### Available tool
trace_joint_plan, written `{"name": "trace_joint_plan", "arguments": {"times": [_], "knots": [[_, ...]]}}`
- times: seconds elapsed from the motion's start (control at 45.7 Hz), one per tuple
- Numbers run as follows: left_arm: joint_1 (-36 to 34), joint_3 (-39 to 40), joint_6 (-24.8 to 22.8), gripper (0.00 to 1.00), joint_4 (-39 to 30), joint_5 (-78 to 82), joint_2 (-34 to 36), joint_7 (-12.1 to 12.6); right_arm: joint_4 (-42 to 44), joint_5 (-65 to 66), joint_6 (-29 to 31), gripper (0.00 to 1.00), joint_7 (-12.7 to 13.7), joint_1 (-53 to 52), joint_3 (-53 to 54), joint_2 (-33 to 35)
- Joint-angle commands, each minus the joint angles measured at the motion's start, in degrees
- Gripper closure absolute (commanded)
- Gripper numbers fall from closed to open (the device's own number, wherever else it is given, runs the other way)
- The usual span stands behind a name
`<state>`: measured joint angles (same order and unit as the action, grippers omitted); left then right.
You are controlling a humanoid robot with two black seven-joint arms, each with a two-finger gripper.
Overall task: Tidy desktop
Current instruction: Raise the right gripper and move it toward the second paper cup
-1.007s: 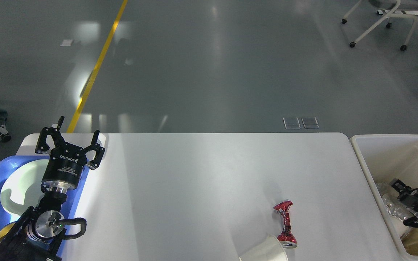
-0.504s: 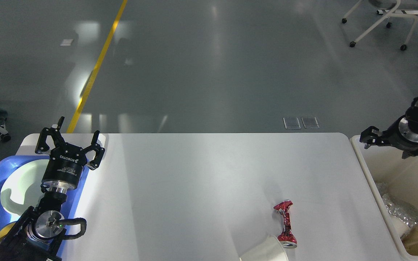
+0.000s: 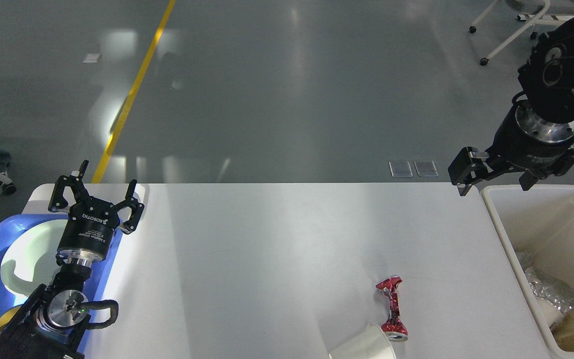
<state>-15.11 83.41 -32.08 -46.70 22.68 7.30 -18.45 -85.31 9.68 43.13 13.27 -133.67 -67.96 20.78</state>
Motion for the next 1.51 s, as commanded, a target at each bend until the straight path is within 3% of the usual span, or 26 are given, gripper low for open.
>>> {"name": "trace_joint_plan", "arguments": {"times": [0.0, 0.153, 0.525, 0.876, 0.985, 1.051, 1.226, 1.489], "knots": [[-0.01, 0.00, 0.09, 0.03, 0.03, 0.00, -0.01, -0.09, -6.78, -6.68, 0.37, 0.00, 0.00, -6.95, -0.16, -3.11], [-0.01, 0.00, 0.09, 0.03, 0.03, 0.00, 0.08, -0.01, -13.12, -10.30, -0.15, 0.00, -0.09, -11.18, 0.19, -6.36], [-0.01, 0.00, 0.00, 0.03, 0.03, 0.00, -0.01, -0.01, -13.03, -12.84, -1.38, 0.00, -0.18, -11.00, 0.02, -6.45], [-0.01, 0.00, 0.00, 0.03, 0.03, 0.00, -0.01, -0.01, -13.74, -45.53, -7.10, 0.00, 0.52, -9.42, -3.14, -7.77], [-0.01, 0.00, 0.00, 0.03, 0.03, 0.00, -0.01, -0.01, -14.44, -51.51, -8.24, 0.00, 3.07, -8.80, -4.02, -8.12], [-0.01, 0.00, 0.00, 0.03, 0.03, 0.00, -0.01, -0.01, -14.62, -56.07, -10.25, 0.00, 6.05, -7.84, -4.46, -8.21], [-0.01, 0.00, 0.09, 0.03, 0.03, 0.00, -0.01, -0.01, -14.62, -68.47, -23.52, 0.00, 13.70, -1.87, -5.08, -9.62], [-0.01, 0.00, 0.00, 0.03, 0.03, 0.00, -0.01, -0.01, -14.62, -72.79, -25.29, 0.00, 13.80, 3.67, 0.62, -9.44]]}}
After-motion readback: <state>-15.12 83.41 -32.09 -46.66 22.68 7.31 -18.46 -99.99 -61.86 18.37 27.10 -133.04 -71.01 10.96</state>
